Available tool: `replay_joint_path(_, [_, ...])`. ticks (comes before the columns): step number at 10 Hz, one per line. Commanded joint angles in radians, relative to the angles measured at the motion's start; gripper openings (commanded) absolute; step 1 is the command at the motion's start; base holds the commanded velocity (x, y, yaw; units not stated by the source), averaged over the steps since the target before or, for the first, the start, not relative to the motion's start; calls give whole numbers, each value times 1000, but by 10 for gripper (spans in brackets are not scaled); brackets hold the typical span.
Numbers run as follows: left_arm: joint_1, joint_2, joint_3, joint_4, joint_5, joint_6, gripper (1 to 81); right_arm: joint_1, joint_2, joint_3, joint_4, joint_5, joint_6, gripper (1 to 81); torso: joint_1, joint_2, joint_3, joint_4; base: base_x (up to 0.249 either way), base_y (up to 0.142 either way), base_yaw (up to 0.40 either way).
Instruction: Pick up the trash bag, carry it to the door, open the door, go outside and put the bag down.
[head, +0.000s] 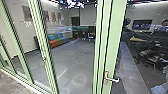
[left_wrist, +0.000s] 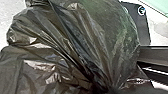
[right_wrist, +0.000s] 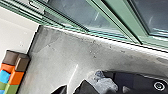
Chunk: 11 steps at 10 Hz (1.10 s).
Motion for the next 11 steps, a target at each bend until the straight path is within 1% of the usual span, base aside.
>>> replay_joint_path(1, [-43,-1,4,-6,71,-4,10,196,-82,-29,51,-156,61,811,0,0,0,0,0,0,0])
replay_joint_path(3, [-43,-2,4,-6,71,-4,10,280,-65,-58,46,-221,93,811,0,0,0,0,0,0,0])
replay_joint_path(5, [-43,-2,4,-6,71,-3,10,378,-52,-79,28,-301,153,811,0,0,0,0,0,0,0])
replay_joint_path(6, [-43,-2,4,-6,71,-3,10,430,-43,-92,6,-343,199,811,0,0,0,0,0,0,0])
replay_joint_path(7, [-43,-1,4,-6,71,-3,10,478,-33,-104,-44,-384,271,811,0,0,0,0,0,0,0])
replay_joint_path(9, [-43,1,4,-6,69,-3,10,555,3,-99,-183,-441,441,811,0,0,0,0,0,0,0])
replay_joint_path(11, [-43,-2,4,-6,66,-4,10,589,43,-96,-277,-456,598,811,0,0,0,0,0,0,0])
